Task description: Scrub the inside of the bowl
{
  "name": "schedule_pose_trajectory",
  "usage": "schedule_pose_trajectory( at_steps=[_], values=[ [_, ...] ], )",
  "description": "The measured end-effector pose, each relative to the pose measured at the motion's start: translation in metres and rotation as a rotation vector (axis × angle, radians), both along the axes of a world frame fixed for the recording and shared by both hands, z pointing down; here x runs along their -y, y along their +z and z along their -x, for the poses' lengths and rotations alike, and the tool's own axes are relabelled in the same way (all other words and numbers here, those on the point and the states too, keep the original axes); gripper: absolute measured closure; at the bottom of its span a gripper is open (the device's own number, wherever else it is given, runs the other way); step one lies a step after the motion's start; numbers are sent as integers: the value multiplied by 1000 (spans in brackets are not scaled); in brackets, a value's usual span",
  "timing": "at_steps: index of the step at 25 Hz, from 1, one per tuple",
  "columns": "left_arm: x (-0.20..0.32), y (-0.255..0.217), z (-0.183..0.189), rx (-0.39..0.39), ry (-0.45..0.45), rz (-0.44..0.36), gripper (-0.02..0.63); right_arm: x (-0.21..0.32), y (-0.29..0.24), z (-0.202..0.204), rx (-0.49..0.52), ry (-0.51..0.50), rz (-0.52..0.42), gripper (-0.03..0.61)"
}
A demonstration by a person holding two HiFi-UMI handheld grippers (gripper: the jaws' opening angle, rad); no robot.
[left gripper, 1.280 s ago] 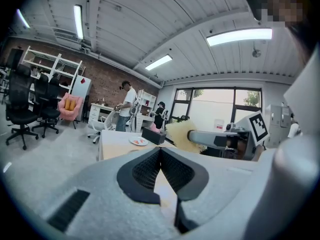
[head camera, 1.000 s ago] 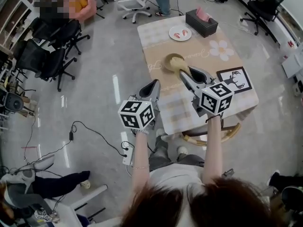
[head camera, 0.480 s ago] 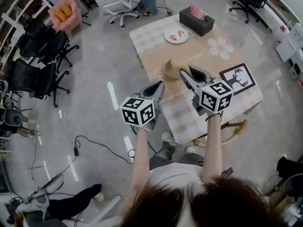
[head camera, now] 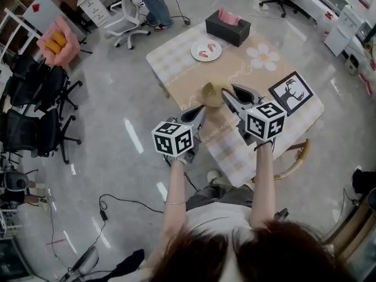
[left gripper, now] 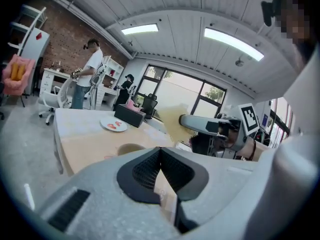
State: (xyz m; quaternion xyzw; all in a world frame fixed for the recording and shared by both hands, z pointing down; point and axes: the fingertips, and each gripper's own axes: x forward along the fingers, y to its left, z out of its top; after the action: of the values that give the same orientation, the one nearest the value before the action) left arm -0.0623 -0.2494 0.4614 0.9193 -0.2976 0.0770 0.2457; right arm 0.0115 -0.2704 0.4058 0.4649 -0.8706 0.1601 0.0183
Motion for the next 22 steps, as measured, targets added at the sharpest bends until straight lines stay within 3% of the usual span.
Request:
schedule_pose_trajectory(
  at_steps=[7, 12, 18, 22],
  values=[
    [13, 14, -11, 3, 58, 34, 603, 8, 15, -10, -59, 54, 31, 479],
    [21, 21, -11, 5, 29, 45, 603, 16, 25, -20, -94, 68, 52, 479],
    [31, 31, -8, -6, -15, 106, 601, 30, 33, -17, -135, 16, 75, 479],
    [35, 38, -7, -33, -57, 149, 600, 39, 37, -16, -226, -44, 89, 479]
  ],
)
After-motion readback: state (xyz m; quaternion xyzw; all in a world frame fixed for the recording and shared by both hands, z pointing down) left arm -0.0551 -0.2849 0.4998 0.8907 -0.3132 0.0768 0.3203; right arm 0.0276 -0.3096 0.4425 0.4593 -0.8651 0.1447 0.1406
